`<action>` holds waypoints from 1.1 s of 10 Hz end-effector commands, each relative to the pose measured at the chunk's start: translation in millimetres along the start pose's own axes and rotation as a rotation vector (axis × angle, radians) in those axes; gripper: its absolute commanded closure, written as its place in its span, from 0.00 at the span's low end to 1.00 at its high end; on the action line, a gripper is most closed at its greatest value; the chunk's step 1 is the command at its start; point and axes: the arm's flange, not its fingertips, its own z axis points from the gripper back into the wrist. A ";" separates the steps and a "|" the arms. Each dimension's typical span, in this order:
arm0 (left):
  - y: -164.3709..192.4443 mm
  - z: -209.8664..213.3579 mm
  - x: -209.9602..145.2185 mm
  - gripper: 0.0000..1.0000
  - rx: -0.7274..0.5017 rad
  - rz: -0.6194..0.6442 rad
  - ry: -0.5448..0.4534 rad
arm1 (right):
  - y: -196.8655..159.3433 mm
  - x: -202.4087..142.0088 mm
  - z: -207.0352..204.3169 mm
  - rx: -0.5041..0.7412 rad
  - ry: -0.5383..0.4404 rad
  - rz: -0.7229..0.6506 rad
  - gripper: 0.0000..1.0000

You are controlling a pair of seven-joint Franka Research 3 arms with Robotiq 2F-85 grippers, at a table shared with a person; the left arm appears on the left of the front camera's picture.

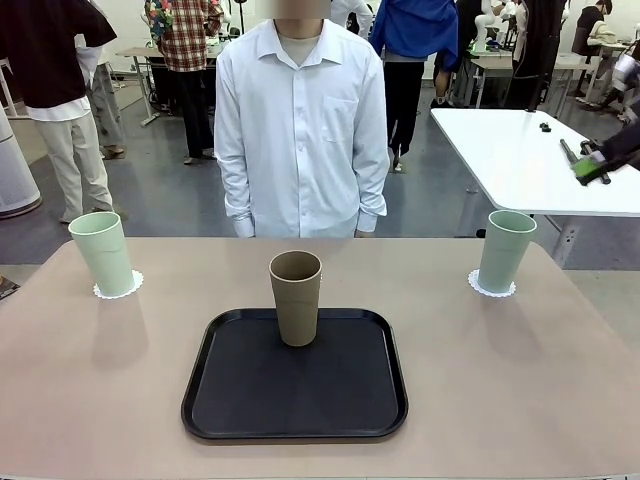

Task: Place coasters on the table and set cups on them.
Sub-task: Take one Reusable plastic cup from the Flat Tray and place it on a coaster set by the human.

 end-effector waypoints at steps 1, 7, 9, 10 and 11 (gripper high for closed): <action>-1.7 1.7 -1.8 0.00 0.000 -0.002 -0.005 | 50.2 22.7 -52.8 -0.158 0.105 0.165 0.00; -1.7 1.7 -1.8 0.00 0.000 -0.002 -0.005 | 191.1 65.1 -208.6 -0.160 0.290 0.532 0.00; -1.7 1.7 -1.8 0.00 0.000 -0.002 -0.005 | 204.5 56.0 -245.9 -0.134 0.323 0.582 0.00; -1.7 1.7 -1.8 0.00 0.000 -0.002 -0.005 | 203.5 55.2 -255.4 -0.121 0.319 0.584 0.00; -1.7 1.7 -1.8 0.00 0.000 -0.002 -0.005 | 201.2 55.3 -260.0 -0.096 0.314 0.579 0.00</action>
